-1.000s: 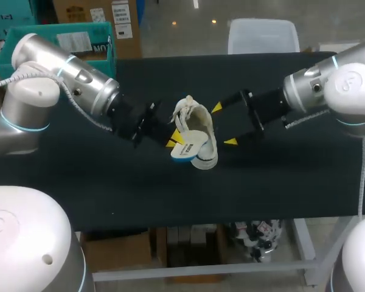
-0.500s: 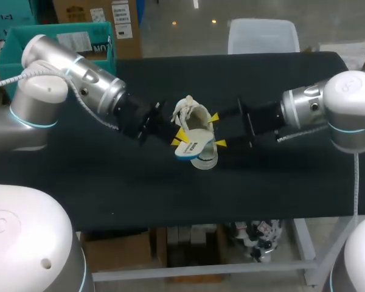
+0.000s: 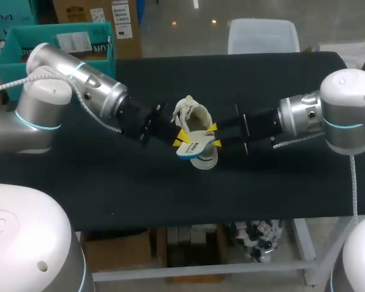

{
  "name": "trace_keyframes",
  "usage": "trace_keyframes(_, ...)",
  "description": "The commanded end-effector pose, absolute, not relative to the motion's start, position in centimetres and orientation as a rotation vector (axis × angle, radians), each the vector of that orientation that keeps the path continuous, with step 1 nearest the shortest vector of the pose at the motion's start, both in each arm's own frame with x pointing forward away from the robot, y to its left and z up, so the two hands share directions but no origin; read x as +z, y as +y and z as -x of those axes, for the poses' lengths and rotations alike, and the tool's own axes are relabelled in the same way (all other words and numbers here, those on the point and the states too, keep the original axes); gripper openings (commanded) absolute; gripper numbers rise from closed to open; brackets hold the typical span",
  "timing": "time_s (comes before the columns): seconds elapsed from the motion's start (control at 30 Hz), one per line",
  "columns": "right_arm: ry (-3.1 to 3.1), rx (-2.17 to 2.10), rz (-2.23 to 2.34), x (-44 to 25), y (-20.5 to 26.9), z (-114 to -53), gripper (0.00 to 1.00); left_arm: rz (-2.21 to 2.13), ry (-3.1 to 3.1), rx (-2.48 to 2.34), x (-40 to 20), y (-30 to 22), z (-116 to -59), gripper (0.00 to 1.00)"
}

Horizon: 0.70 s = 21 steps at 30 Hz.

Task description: Open the shoe tongue, take the insole out of the shoe, put the insole back into the shoe, and pack the shoe into the shoebox

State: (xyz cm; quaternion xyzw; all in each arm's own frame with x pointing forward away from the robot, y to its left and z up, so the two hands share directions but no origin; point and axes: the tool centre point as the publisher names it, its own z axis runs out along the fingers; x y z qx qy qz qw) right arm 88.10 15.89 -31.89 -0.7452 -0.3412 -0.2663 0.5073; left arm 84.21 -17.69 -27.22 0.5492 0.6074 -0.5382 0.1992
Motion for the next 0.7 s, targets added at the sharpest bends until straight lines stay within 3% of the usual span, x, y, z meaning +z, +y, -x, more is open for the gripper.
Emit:
trace_keyframes(0.03,-0.827,-0.628,1.774,-32.5,16.1,-88.7,0.34,-1.528,1.69,-1.517,-27.6,-17.7,-84.5,0.0)
trace_keyframes(0.13,-0.828,-0.623,1.773,-32.6,16.2,-88.8,0.3,-1.523,1.687,-1.52,-27.6,-17.7,-84.5,0.0)
trace_keyframes(0.2,-0.829,-0.621,1.771,-32.6,16.3,-88.9,0.19,-1.523,1.685,-1.517,-27.5,-17.6,-84.5,0.0)
trace_keyframes(0.27,-0.83,-0.622,1.768,-32.6,16.4,-89.0,0.0,-1.524,1.687,-1.514,-27.5,-17.6,-84.5,0.0)
trace_keyframes(0.53,-0.833,-0.642,1.75,-32.5,16.7,-89.1,0.0,-1.453,1.763,-1.476,-27.9,-17.2,-84.8,0.0)
trace_keyframes(0.6,-0.829,-0.649,1.744,-32.6,16.8,-89.1,0.0,-1.391,1.789,-1.462,-28.0,-16.8,-84.9,0.34)
trace_keyframes(0.67,-0.821,-0.659,1.734,-32.6,16.8,-89.1,0.0,-1.34,1.809,-1.443,-28.1,-16.4,-85.0,0.79)
trace_keyframes(0.7,-0.821,-0.659,1.733,-32.6,16.8,-89.1,0.0,-1.316,1.816,-1.446,-28.3,-16.2,-85.1,0.87)
